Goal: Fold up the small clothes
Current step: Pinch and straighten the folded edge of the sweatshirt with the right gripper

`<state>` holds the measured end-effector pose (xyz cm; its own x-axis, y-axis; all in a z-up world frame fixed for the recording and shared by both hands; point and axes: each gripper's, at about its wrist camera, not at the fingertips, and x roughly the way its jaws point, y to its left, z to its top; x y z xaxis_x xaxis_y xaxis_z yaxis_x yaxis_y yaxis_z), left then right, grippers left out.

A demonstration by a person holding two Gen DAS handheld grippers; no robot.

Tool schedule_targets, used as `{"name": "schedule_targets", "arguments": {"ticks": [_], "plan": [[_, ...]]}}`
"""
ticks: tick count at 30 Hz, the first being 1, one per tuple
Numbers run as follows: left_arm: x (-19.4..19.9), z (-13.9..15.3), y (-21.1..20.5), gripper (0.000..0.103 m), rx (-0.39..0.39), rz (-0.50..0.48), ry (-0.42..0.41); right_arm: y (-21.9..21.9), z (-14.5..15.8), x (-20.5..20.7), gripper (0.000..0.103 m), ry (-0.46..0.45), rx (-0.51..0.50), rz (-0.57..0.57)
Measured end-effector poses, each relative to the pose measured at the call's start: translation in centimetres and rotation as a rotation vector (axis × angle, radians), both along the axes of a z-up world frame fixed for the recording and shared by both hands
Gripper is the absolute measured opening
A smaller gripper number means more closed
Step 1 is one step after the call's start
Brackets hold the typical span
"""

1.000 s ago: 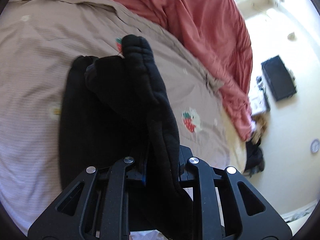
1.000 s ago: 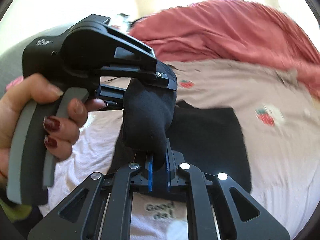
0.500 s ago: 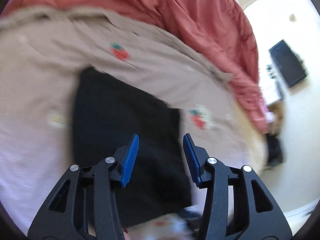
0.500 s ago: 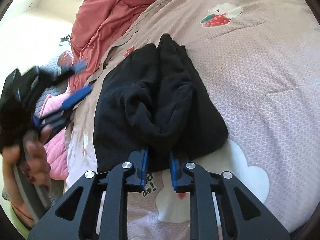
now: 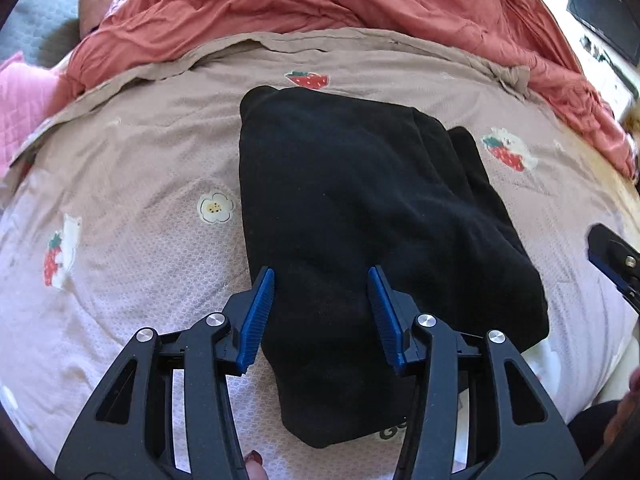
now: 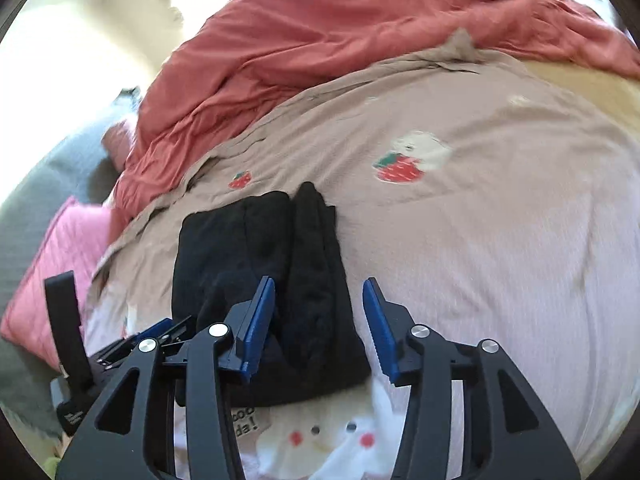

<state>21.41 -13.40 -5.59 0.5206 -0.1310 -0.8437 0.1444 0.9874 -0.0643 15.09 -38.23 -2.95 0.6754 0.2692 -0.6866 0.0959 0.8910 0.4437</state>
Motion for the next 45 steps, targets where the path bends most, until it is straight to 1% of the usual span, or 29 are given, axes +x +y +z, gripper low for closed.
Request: {"name": "schedule_targets", "arguments": {"ticks": [1, 3, 7, 9, 11, 13, 15, 16, 18, 19, 20, 21, 22, 25, 27, 29, 30, 32, 34, 38, 41, 45], "plan": [[0.1, 0.0, 0.4, 0.040, -0.021, 0.005, 0.009, 0.4, -0.3, 1.1, 0.045, 0.003, 0.009, 0.040], [0.1, 0.1, 0.8, 0.040, -0.038, 0.002, 0.018, 1.2, -0.4, 2.5, 0.045, 0.002, 0.016, 0.101], [0.2, 0.1, 0.4, 0.040, -0.038, -0.012, 0.018, 3.8, -1.5, 5.7, 0.045, 0.036, 0.018, 0.245], [0.1, 0.1, 0.3, 0.040, -0.039, -0.013, 0.016, 4.6, -2.3, 6.5, 0.045, 0.064, -0.020, 0.253], [0.1, 0.0, 0.3, 0.040, -0.042, -0.009, 0.015, 4.9, -3.2, 7.2, 0.045, 0.087, -0.036, 0.259], [0.0, 0.0, 0.3, 0.040, -0.042, -0.009, 0.012, 5.2, -4.1, 8.1, 0.045, 0.103, -0.031, 0.284], [-0.1, 0.0, 0.3, 0.040, -0.042, -0.008, 0.010, 5.3, -4.5, 8.4, 0.045, 0.099, -0.017, 0.297], [-0.1, 0.1, 0.3, 0.040, -0.042, -0.007, 0.009, 5.3, -4.6, 8.5, 0.045, 0.097, -0.009, 0.302], [-0.1, 0.1, 0.3, 0.041, -0.043, -0.006, 0.009, 5.4, -4.8, 8.6, 0.041, 0.088, -0.004, 0.313], [-0.1, 0.1, 0.3, 0.041, -0.042, -0.006, 0.008, 5.4, -4.8, 8.5, 0.033, 0.084, 0.007, 0.319], [-0.1, 0.1, 0.3, 0.041, -0.041, -0.005, 0.007, 5.4, -4.8, 8.7, 0.027, 0.080, 0.023, 0.326], [-0.1, 0.1, 0.3, 0.041, -0.041, -0.003, 0.007, 5.5, -4.7, 8.6, 0.025, 0.075, 0.027, 0.327], [-0.1, 0.1, 0.4, 0.041, -0.044, -0.001, 0.006, 5.5, -4.5, 8.5, 0.018, 0.069, 0.022, 0.328], [-0.3, 0.4, 0.5, 0.043, -0.065, 0.010, 0.000, 5.7, -3.7, 8.2, 0.014, 0.039, 0.005, 0.332], [-0.5, 0.6, 0.5, 0.045, -0.073, 0.007, -0.001, 5.7, -2.7, 7.7, 0.013, 0.006, -0.023, 0.332], [-0.7, 1.1, 0.4, 0.055, -0.102, -0.012, 0.001, 5.4, -1.6, 7.4, 0.013, -0.019, -0.033, 0.323], [-0.8, 1.2, 0.2, 0.055, -0.105, -0.024, -0.001, 5.2, -1.2, 7.3, 0.013, -0.026, -0.040, 0.317], [-1.1, 1.4, -0.6, 0.057, -0.079, -0.053, -0.009, 5.1, -0.5, 7.1, 0.013, -0.044, -0.076, 0.318], [-1.2, 1.3, -1.2, 0.058, -0.073, -0.072, -0.007, 5.0, -0.7, 7.2, 0.013, -0.020, -0.127, 0.307], [-1.1, 1.0, -1.8, 0.060, -0.060, -0.083, -0.004, 4.6, -2.7, 7.9, 0.013, 0.056, -0.145, 0.283], [-1.0, 0.7, -2.0, 0.063, -0.054, -0.093, -0.005, 4.4, -4.0, 8.3, 0.014, 0.097, -0.128, 0.266], [-1.1, 0.8, -1.9, 0.063, -0.058, -0.090, -0.006, 4.2, -4.4, 8.4, 0.017, 0.100, -0.103, 0.269]]}}
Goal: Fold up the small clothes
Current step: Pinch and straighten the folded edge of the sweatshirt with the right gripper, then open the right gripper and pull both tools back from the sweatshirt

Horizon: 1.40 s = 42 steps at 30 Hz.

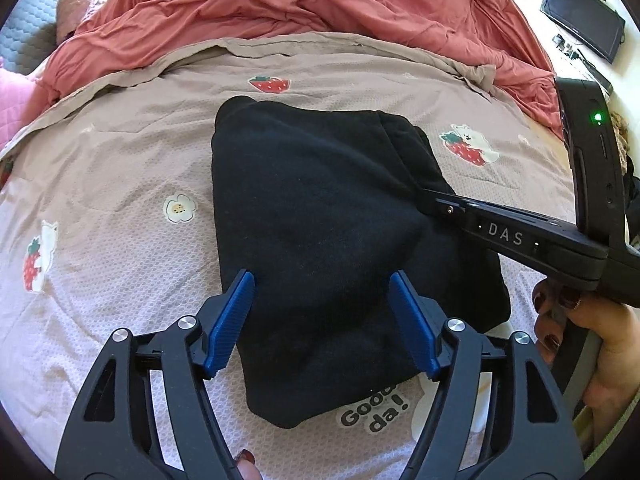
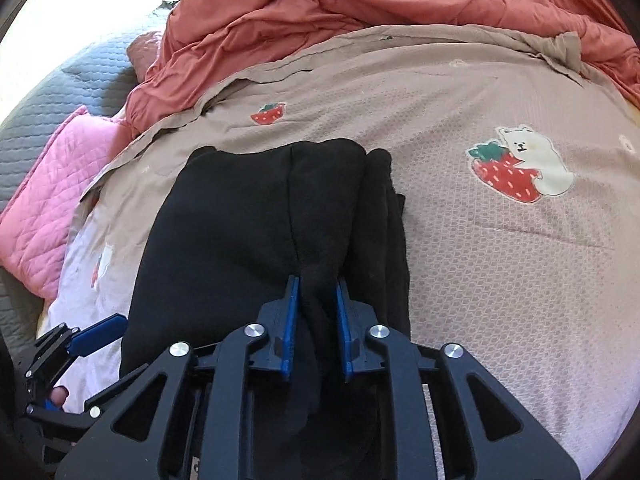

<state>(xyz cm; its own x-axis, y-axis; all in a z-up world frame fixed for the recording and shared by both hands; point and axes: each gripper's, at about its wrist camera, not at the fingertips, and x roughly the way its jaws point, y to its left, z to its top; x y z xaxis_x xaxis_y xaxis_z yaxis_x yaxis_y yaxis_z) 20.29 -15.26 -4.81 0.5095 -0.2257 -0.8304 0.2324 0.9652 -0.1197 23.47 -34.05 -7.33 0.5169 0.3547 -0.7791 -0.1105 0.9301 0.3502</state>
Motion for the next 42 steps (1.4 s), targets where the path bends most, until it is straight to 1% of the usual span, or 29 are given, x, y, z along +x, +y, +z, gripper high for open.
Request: {"name": "schedule_targets", "arguments": {"ticks": [3, 4, 5, 10, 11, 14, 15, 17, 19, 20, 21, 22, 23, 24, 27, 29, 32, 36, 38, 42], "plan": [[-0.1, 0.3, 0.6, 0.064, -0.020, 0.014, 0.003, -0.4, 0.6, -0.3, 0.029, -0.004, 0.039, -0.005], [-0.2, 0.4, 0.8, 0.064, -0.028, 0.018, 0.003, -0.7, 1.0, -0.5, 0.036, -0.012, 0.048, -0.016], [-0.3, 0.6, 1.0, 0.064, -0.030, 0.021, 0.001, -1.0, 1.4, -0.7, 0.038, -0.020, 0.053, -0.022], [-1.3, 1.6, 2.4, 0.068, -0.033, 0.060, -0.038, -3.2, 4.1, -2.7, 0.038, -0.087, 0.083, -0.048], [-1.3, 1.6, 2.6, 0.069, -0.036, 0.066, -0.036, -3.3, 4.5, -3.2, 0.038, -0.097, 0.084, -0.041], [-1.2, 0.7, 3.6, 0.069, -0.044, 0.092, 0.002, -2.3, 5.4, -5.2, 0.038, -0.119, 0.061, 0.038], [-1.1, 0.4, 3.8, 0.069, -0.048, 0.099, 0.014, -1.8, 5.3, -5.5, 0.038, -0.111, 0.051, 0.070], [-1.1, -0.2, 4.1, 0.069, -0.057, 0.108, 0.037, -0.2, 4.5, -5.8, 0.038, -0.075, -0.002, 0.121], [-1.1, -1.0, 3.9, 0.069, -0.056, 0.097, 0.066, 0.7, 3.3, -5.8, 0.038, -0.028, -0.072, 0.121], [-1.2, -1.3, 3.7, 0.069, -0.052, 0.092, 0.073, 0.8, 2.4, -5.7, 0.035, 0.004, -0.099, 0.097], [-1.3, -1.5, 3.6, 0.069, -0.053, 0.088, 0.080, 0.8, 2.0, -5.6, 0.029, 0.019, -0.092, 0.090], [-1.3, -1.7, 3.4, 0.069, -0.057, 0.084, 0.086, 0.7, 1.6, -5.6, 0.013, 0.029, -0.066, 0.098], [-1.4, -1.8, 3.2, 0.069, -0.062, 0.079, 0.095, 0.7, 1.7, -5.7, 0.013, 0.026, -0.060, 0.104], [-1.5, -1.8, 2.9, 0.069, -0.063, 0.074, 0.098, 0.8, 2.1, -6.0, 0.012, 0.007, -0.076, 0.109], [-1.8, -1.3, 2.2, 0.069, -0.066, 0.050, 0.088, 0.4, 3.3, -7.0, 0.012, -0.040, -0.091, 0.089], [-1.9, -1.0, 1.6, 0.069, -0.062, 0.031, 0.081, -0.1, 3.4, -7.1, 0.012, -0.041, -0.097, 0.079], [-2.0, -1.0, 1.1, 0.069, -0.037, 0.021, 0.077, -0.3, 2.9, -6.9, 0.012, -0.023, -0.101, 0.075], [-1.7, -1.9, 1.1, 0.070, -0.026, 0.029, 0.103, 0.1, 1.2, -6.5, 0.015, 0.026, -0.134, 0.079], [-1.6, -2.4, 1.1, 0.070, -0.020, 0.035, 0.113, 0.0, 0.2, -6.2, 0.020, 0.055, -0.118, 0.067], [-1.6, -3.0, 1.3, 0.070, -0.033, 0.046, 0.129, -0.1, -0.2, -6.1, 0.022, 0.062, -0.097, 0.058]]}}
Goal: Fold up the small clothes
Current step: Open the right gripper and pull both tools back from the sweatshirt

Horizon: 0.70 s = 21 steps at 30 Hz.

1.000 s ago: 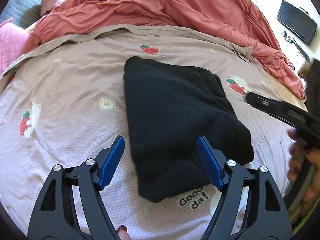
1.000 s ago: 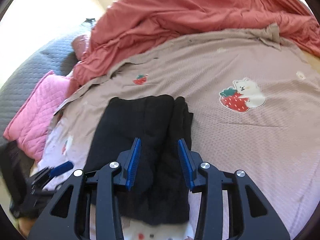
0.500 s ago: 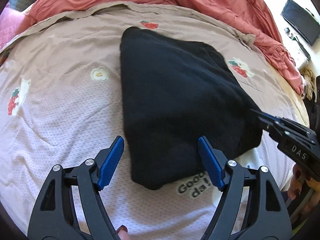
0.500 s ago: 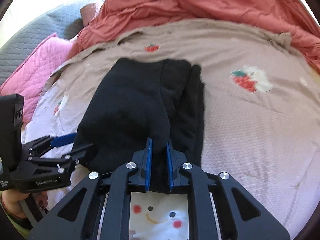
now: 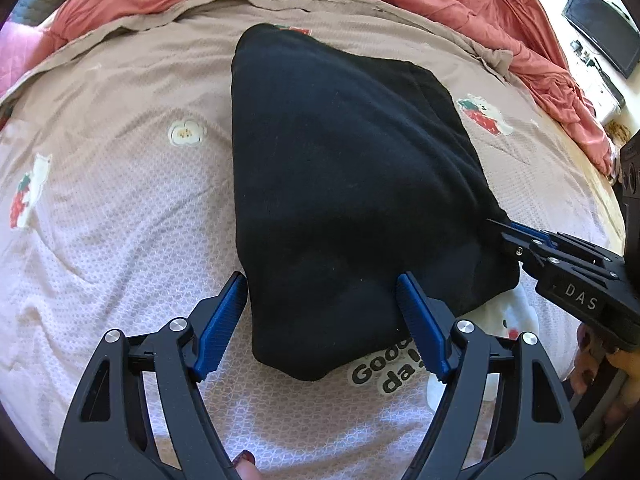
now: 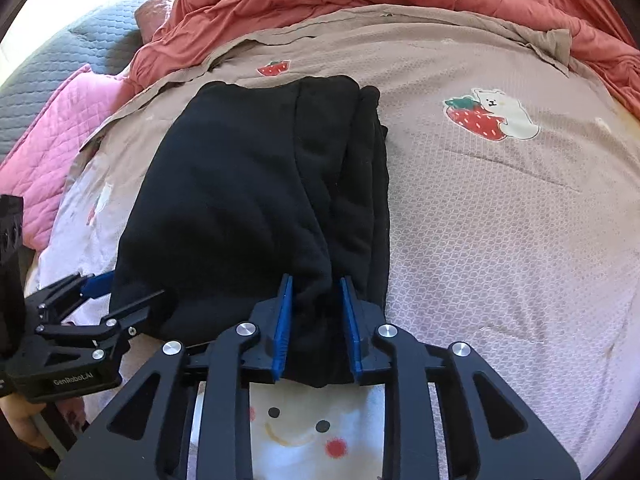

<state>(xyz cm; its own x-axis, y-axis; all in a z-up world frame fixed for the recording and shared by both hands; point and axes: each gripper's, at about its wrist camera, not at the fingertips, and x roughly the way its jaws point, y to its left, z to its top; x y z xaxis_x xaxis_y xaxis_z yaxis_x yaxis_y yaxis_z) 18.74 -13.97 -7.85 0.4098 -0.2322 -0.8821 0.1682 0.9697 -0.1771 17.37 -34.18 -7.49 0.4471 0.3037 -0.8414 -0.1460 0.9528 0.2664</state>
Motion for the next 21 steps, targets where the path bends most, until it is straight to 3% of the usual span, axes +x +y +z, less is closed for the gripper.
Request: {"name": "schedule_targets", "arguments": {"ticks": [12, 15, 18, 20, 21], "plan": [[-0.5, 0.5, 0.5, 0.071, -0.005, 0.015, 0.009, -0.4, 0.7, -0.2, 0.035, -0.020, 0.031, -0.028], [-0.9, 1.3, 0.7, 0.071, -0.010, 0.017, -0.014, -0.8, 1.9, -0.6, 0.052, -0.065, 0.033, -0.056], [-1.2, 2.1, 1.0, 0.072, 0.003, 0.017, -0.026, -1.4, 2.8, -1.2, 0.060, -0.115, 0.032, -0.085], [-1.4, 2.7, 1.4, 0.076, 0.001, 0.026, -0.037, -1.8, 3.5, -1.8, 0.080, -0.153, 0.039, -0.115], [-1.5, 3.0, 1.6, 0.077, 0.000, 0.031, -0.044, -1.9, 3.9, -2.1, 0.082, -0.178, 0.043, -0.125]]}}
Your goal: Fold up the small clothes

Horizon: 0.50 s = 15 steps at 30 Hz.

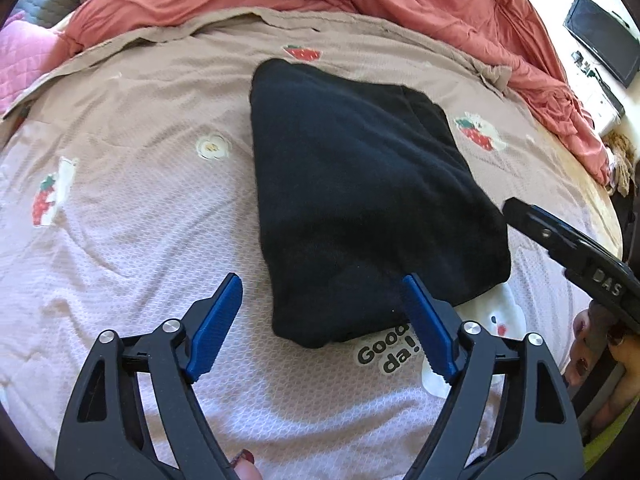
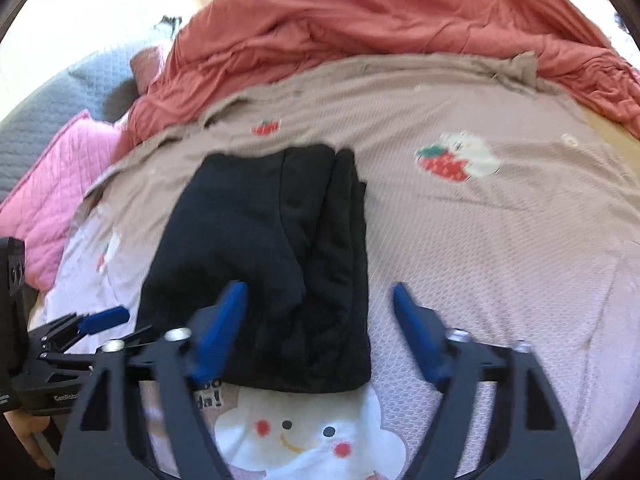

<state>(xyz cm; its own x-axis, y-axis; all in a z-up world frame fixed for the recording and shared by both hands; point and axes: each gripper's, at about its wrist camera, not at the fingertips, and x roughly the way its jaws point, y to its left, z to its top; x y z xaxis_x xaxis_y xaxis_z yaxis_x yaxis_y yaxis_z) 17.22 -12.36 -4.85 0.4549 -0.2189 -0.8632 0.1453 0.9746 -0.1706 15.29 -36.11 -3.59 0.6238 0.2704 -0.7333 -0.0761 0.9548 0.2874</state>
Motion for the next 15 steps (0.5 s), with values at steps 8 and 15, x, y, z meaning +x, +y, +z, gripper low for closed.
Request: {"name": "schedule_targets", "arguments": {"ticks": [8, 15], "plan": [[-1.7, 3.4, 1.5, 0.094, 0.028, 0.028, -0.095, 0.9, 4.0, -3.5, 0.098, -0.240, -0.091, -0.032], [-3.6, 6.3, 2.6, 0.094, 0.050, 0.037, -0.172, 1.5, 6.4, -7.3, 0.098, -0.362, -0.167, -0.068]]}}
